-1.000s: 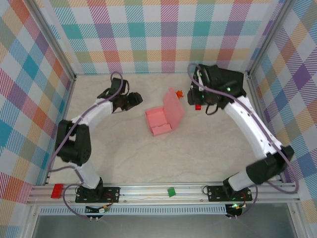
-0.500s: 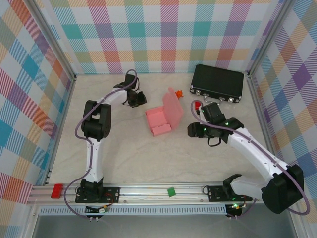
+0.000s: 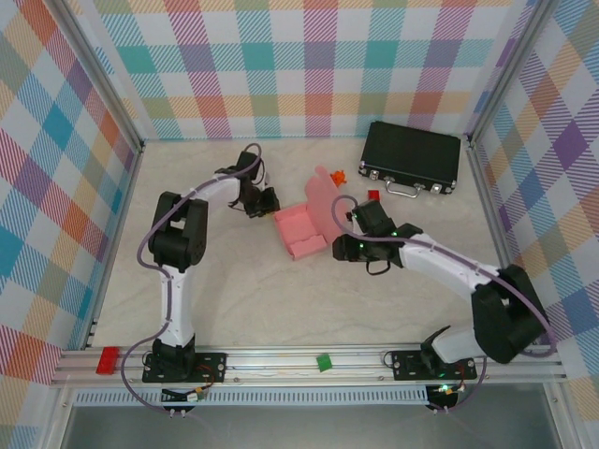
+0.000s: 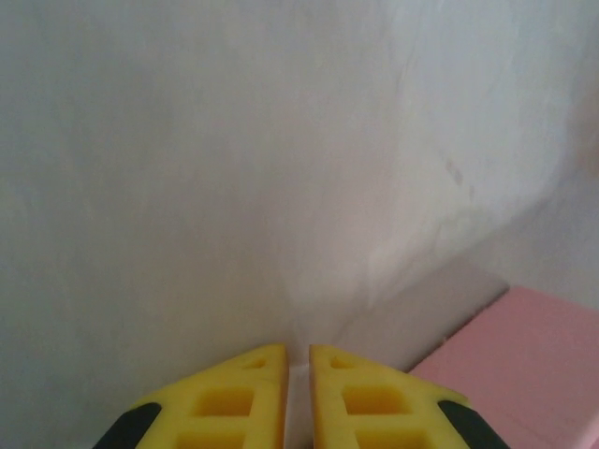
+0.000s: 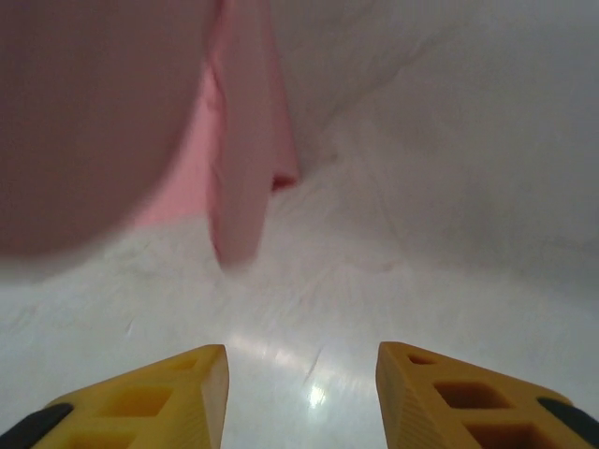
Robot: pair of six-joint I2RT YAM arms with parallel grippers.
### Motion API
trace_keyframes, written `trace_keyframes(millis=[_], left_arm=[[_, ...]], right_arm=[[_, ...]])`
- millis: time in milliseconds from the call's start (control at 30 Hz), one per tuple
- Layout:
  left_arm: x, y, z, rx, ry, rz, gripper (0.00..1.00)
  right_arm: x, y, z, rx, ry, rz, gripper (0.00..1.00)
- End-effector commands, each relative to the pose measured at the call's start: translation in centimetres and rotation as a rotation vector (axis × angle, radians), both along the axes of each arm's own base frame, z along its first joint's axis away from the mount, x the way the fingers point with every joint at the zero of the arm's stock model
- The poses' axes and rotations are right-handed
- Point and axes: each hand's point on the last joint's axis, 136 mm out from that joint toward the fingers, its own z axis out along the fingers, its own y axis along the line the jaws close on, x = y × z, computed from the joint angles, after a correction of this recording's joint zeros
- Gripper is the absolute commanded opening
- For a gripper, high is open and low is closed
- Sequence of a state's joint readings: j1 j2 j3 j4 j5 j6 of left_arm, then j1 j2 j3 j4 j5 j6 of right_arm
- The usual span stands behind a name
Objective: Fold the paper box
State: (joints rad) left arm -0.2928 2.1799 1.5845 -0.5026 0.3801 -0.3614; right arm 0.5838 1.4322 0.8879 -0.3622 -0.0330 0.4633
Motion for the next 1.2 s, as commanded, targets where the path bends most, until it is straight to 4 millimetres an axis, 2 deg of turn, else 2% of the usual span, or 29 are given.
trace_keyframes(millis=[0, 233, 467, 567, 667, 833, 1000, 1167], left_arm=[[-3.8, -0.5, 0.4, -0.027, 0.076, -0.036, 0.14], [-7.6, -0.7, 0.2, -0.061, 0.113, 0.005, 0.14], [-11.5, -1.7, 0.3, -0.120, 0.124, 0.098, 0.14], [-12.1, -2.4, 0.8, -0.164, 0.090, 0.120, 0.14], [-12.4, -2.3, 1.4, -0.181, 0.068, 0.149, 0.14], [-12.7, -0.7, 3.2, -0.121, 0.009, 0.173, 0.19], [-12.7, 1.8, 5.7, -0.025, -0.074, 0.187, 0.26], [-11.8, 3.3, 8.0, 0.013, -0.168, 0.168, 0.33]], right_arm=[[4.2, 0.6, 2.2, -0.028, -0.138, -0.014, 0.46], [7.9, 2.6, 1.9, -0.081, -0.170, 0.095, 0.47], [10.5, 4.6, 0.9, -0.129, -0.181, 0.217, 0.48], [11.1, 4.8, 1.3, -0.146, -0.183, 0.235, 0.48], [11.5, 4.3, 2.0, -0.165, -0.213, 0.216, 0.48], [11.3, 2.5, 4.2, -0.139, -0.230, 0.176, 0.56], [9.5, 0.9, 7.0, -0.035, -0.236, 0.160, 0.62], [7.9, -1.0, 7.4, 0.045, -0.177, 0.111, 0.63]])
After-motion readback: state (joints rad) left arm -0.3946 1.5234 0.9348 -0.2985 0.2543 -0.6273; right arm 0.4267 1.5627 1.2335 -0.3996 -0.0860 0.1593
